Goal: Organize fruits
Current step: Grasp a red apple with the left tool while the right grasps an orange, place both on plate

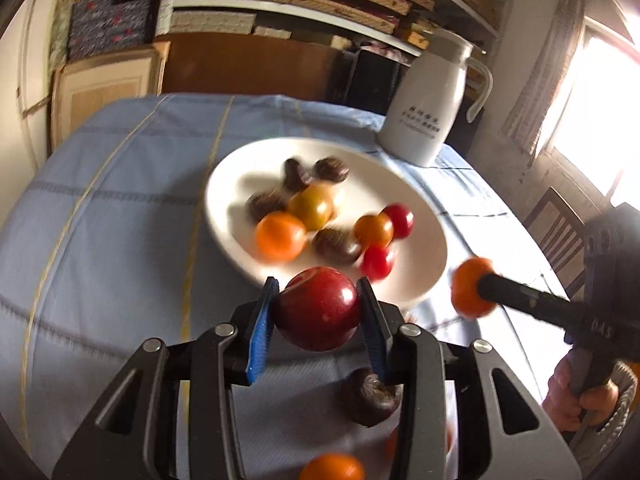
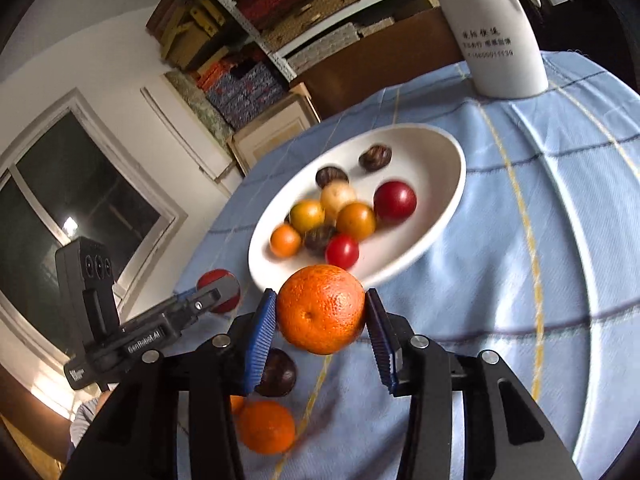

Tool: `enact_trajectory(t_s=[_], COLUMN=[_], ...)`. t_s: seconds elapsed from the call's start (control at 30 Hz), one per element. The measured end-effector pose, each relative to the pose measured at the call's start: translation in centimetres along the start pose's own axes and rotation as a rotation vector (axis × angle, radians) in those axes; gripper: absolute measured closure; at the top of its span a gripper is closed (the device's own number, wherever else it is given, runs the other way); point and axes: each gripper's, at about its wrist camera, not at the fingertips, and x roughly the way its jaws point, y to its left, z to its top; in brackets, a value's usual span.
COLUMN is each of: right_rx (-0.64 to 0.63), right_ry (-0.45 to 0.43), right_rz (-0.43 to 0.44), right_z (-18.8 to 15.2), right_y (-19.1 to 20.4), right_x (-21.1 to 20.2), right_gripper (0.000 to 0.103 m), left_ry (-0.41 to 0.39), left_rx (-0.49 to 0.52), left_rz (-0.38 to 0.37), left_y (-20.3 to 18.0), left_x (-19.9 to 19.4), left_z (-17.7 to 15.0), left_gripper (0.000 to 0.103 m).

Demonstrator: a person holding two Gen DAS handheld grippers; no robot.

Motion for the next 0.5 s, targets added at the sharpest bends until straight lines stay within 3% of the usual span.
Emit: enact_trajectory(t_s=[0.13, 0.33, 0.4, 0.5], right_rx=[0.001, -0.004, 0.007, 0.048], right_ry=[-0.033, -0.017, -0.02, -0.001], right_rz=[-0.035, -0.095, -0.105, -0.089], right_z=[4.0, 7.5, 8.0, 8.4], right_y=[-0.3, -1.4, -1.8, -2.9], right_x=[1.2, 5.7, 7.0, 8.6], right_gripper=[0.058, 0.058, 0.057, 0.051], left_ry=[0.021, 0.06, 0.05, 0.018], left_rx=[0.085, 0.088, 0.064, 0.061], left_rz=[-0.001, -0.003, -0.041, -0.035], left_y=[-2.6, -2.2, -1.6, -1.4], left_x=[2.2, 5.1, 5.0, 4.3], left_z=[1.5, 1.9, 2.0, 2.2], left_gripper=[0.064, 0.063, 0.046, 0.036])
